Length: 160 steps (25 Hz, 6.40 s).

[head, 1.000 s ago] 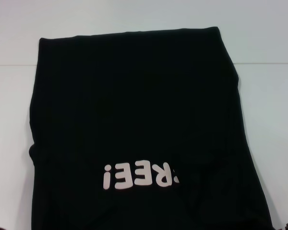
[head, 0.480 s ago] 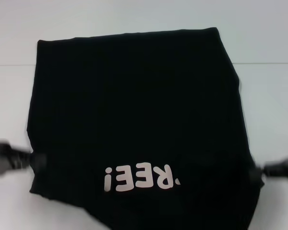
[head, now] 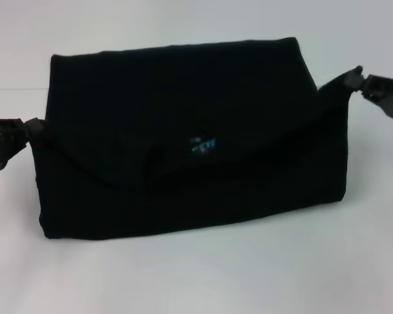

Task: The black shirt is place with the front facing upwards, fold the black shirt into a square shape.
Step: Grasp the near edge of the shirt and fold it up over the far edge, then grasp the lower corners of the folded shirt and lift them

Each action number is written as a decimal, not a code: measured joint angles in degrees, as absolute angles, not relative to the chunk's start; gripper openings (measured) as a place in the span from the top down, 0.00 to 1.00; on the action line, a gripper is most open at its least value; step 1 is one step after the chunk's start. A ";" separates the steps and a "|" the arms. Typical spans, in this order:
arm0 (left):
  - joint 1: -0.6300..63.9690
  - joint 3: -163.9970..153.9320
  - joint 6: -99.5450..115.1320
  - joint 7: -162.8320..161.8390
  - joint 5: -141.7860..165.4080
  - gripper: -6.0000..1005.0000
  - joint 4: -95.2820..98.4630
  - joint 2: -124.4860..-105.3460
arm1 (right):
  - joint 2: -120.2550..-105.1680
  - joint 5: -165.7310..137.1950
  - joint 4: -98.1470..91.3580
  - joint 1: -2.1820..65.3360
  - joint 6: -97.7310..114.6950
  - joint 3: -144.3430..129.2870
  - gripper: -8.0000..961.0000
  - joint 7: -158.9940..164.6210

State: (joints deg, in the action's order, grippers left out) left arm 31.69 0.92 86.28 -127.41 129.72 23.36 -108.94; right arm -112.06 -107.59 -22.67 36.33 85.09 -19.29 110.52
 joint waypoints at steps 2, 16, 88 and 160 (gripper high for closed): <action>31.57 0.98 82.26 -125.35 126.83 0.96 22.81 -110.46 | -113.54 -106.25 -21.48 36.70 80.59 -19.43 0.96 108.65; 34.13 0.67 74.40 -119.25 118.25 0.95 21.98 -111.86 | -116.98 -105.79 -21.72 39.41 67.46 -19.34 0.96 101.34; 29.68 -23.13 73.12 -124.25 129.93 0.10 30.90 -109.67 | -119.26 -121.87 -26.11 32.44 85.29 -33.55 0.04 65.41; 31.55 -34.80 75.60 -125.15 132.02 0.94 31.92 -110.47 | -110.48 -150.70 -35.91 46.78 79.18 -39.88 0.05 144.15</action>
State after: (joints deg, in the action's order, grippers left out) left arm 31.55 -34.80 75.60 -125.15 132.02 31.92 -110.47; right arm -110.48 -150.70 -35.91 46.78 79.18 -39.88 144.15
